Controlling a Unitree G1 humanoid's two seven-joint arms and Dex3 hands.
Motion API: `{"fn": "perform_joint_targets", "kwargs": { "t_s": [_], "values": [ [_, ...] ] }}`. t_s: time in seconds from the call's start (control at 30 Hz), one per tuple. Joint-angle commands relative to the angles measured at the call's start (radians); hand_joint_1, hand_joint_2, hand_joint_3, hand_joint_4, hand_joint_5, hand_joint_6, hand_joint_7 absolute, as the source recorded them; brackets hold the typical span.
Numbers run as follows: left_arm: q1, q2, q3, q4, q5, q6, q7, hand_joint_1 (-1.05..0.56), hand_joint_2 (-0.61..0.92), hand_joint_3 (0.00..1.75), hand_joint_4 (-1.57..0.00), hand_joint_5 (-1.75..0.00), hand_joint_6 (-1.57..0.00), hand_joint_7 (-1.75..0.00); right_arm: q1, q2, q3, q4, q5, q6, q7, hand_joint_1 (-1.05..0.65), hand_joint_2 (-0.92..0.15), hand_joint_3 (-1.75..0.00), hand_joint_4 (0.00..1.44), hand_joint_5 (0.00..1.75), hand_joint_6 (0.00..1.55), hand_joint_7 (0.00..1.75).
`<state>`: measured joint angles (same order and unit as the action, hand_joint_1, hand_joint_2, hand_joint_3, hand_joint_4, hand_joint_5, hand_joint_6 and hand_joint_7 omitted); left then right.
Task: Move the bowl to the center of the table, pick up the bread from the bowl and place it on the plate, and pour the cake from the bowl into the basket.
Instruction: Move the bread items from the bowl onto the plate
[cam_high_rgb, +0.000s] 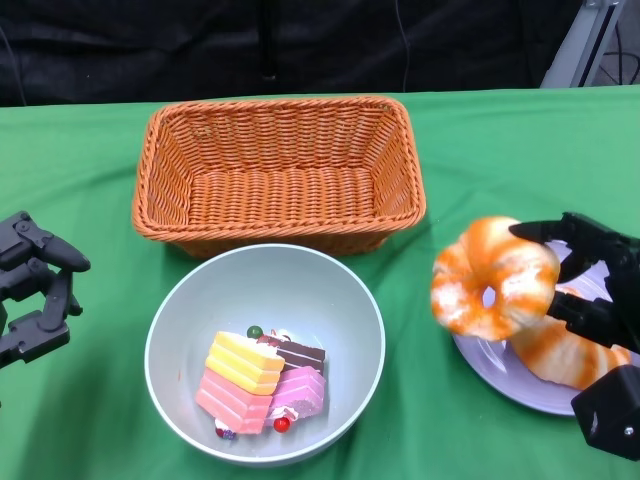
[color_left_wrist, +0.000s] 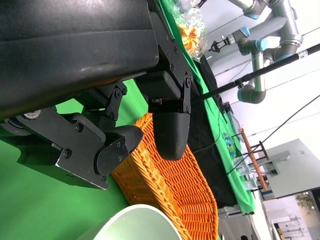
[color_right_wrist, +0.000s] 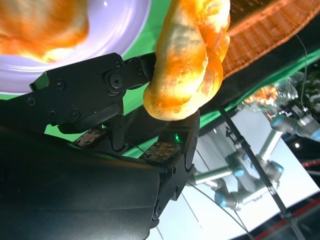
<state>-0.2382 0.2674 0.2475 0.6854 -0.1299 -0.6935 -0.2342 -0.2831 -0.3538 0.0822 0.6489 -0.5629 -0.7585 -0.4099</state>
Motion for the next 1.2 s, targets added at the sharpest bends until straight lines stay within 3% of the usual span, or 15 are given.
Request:
{"fn": "perform_joint_targets", "kwargs": {
  "t_s": [0.03,1.2],
  "values": [
    [-0.008,0.025,0.012,0.011,-0.007,-0.008,-0.001,0.07,0.64,1.04,-0.77,-1.67,-0.71,-1.41,-0.027,-0.028,0.009,0.028,-0.019,0.002,-0.033,-0.13,-0.91,-0.01,0.76,1.16,0.93,0.54],
    [-0.022,0.030,0.020,0.044,-0.005,-0.021,-0.008,0.07,0.63,1.06,-0.77,-1.67,-0.70,-1.42,-0.046,-0.052,0.051,0.167,-0.024,0.029,-0.116,-0.08,-0.89,0.00,0.76,1.17,1.00,0.40]
  ]
}}
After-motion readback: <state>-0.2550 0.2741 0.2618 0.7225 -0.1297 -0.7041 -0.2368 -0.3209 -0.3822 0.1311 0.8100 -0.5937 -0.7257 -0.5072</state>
